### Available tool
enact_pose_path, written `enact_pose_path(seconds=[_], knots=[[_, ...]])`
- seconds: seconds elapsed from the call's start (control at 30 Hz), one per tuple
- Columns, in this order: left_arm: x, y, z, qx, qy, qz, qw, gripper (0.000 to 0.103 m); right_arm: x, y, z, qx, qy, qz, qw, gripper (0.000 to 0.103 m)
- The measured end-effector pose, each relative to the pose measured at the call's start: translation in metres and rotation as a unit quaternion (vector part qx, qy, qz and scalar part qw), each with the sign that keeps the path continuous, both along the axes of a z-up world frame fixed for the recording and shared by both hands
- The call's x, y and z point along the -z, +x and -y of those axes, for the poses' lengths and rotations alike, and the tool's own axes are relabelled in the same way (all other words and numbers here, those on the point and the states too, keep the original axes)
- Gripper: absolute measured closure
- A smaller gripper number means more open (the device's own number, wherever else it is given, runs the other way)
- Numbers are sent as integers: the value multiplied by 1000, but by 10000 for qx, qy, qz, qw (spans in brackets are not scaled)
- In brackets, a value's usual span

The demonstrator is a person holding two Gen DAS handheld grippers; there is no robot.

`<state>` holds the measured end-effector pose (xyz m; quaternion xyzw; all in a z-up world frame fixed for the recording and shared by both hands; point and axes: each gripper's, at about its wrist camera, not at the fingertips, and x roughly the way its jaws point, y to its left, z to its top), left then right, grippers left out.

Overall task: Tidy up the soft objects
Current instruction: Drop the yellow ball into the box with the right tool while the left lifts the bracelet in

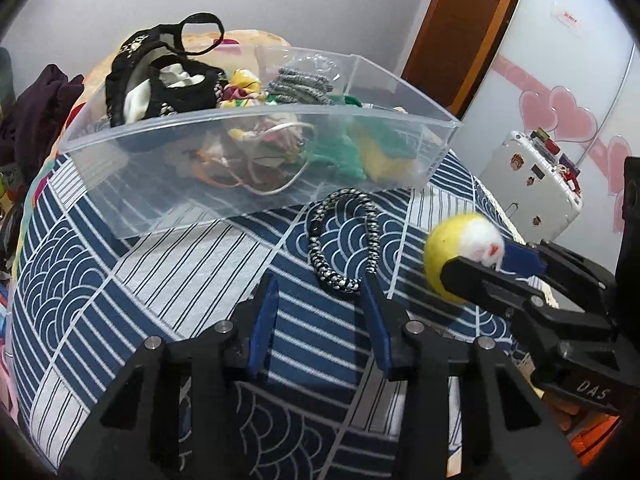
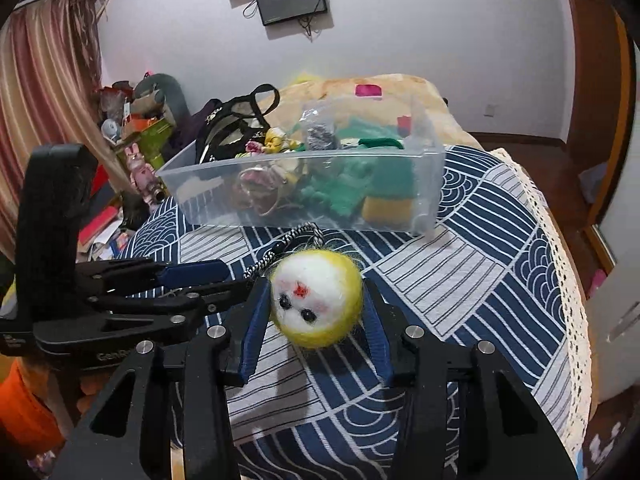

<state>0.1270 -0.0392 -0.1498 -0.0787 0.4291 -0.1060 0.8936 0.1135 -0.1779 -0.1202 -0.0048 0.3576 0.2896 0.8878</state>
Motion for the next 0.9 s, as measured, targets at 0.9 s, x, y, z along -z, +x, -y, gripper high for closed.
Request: enact_pose_path(seconds=[0.9], knots=[[-10, 5, 6, 44, -162, 266, 9995, 92, -2, 5, 12, 158, 69, -17, 9998, 61]])
